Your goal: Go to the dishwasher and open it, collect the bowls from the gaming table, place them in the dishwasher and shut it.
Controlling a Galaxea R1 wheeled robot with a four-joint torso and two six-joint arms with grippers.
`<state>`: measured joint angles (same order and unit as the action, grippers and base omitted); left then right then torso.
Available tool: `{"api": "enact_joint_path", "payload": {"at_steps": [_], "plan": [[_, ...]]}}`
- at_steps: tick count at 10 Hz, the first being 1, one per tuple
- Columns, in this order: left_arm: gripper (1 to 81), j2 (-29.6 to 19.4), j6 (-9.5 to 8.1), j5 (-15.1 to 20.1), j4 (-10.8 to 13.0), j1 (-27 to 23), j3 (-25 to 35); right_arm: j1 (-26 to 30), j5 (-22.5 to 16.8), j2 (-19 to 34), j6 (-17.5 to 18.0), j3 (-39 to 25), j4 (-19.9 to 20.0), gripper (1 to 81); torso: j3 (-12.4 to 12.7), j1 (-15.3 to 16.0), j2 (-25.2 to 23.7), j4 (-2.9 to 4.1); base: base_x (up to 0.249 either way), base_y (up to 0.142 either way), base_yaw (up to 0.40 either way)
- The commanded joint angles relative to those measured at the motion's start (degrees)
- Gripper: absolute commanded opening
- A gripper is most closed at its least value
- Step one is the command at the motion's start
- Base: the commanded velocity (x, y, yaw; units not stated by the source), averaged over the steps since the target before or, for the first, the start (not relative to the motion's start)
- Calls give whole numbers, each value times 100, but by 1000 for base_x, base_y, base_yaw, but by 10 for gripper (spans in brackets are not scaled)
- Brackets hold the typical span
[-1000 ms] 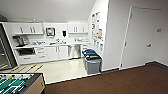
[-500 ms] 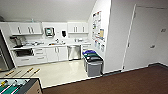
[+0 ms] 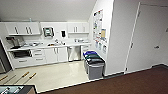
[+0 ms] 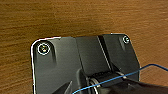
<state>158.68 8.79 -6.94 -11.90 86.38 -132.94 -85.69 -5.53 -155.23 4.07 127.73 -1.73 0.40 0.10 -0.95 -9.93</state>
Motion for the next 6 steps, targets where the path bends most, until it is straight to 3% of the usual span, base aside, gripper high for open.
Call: {"api": "enact_joint_path", "payload": {"at_steps": [1, 4, 6], "plan": [[811, -82, 9, 298, 47, -328, 57, 320, -290, 131, -3, -48, 6, 811, 0, 0, 0, 0, 254, 0, 0], [811, -100, 18, 272, 56, -328, 31, 266, 281, 113, -12, -39, 50, 811, 0, 0, 0, 0, 254, 0, 0], [811, -82, 9, 272, 56, -328, 22, 249, 272, 69, 23, 92, 58, 811, 0, 0, 0, 0, 253, 0, 0]]}}
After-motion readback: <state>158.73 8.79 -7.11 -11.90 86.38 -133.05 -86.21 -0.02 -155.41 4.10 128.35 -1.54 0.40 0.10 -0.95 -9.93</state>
